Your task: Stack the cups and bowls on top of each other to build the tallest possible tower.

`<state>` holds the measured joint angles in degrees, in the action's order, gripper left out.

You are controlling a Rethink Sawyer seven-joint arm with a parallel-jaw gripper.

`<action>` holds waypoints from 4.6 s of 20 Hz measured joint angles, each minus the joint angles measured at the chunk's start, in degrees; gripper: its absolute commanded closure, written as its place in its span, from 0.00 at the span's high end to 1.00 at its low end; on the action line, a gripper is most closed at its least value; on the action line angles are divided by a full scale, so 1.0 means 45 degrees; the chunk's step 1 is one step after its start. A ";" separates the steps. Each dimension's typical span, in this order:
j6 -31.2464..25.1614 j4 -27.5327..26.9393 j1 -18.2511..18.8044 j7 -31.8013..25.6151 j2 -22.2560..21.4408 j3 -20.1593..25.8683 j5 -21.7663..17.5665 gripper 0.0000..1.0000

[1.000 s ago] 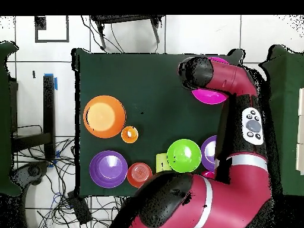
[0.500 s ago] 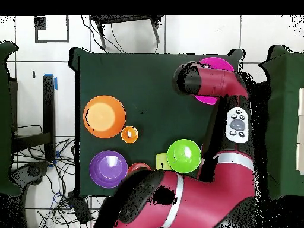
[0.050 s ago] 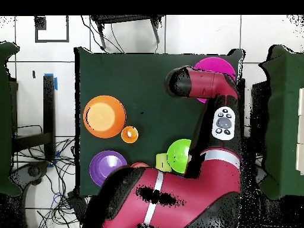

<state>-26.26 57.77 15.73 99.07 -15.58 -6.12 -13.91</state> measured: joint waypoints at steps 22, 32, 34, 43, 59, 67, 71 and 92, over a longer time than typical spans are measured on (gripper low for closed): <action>0.2472 0.1651 0.0344 0.1369 -0.0163 -0.0311 0.1030 1.00; 0.3196 0.2342 0.0480 0.1578 -0.0201 -0.0184 0.1842 1.00; 0.3193 0.2486 0.0484 0.1578 -0.0199 -0.0159 0.1887 1.00; 0.3191 0.3206 0.0776 0.1578 -0.0128 0.0122 0.1942 1.00; 0.3191 0.3633 0.1449 0.1578 -0.0050 0.0534 0.1918 1.00; 0.3191 0.3631 0.1785 0.1578 -0.0050 0.1025 0.1850 1.00; 0.3119 0.3631 0.1929 0.1578 -0.0060 0.1181 0.1600 1.00; 0.0206 0.3408 0.2307 0.1578 -0.0817 0.1993 0.0814 1.00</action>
<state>-25.33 73.11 26.11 106.18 -19.25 2.85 -10.25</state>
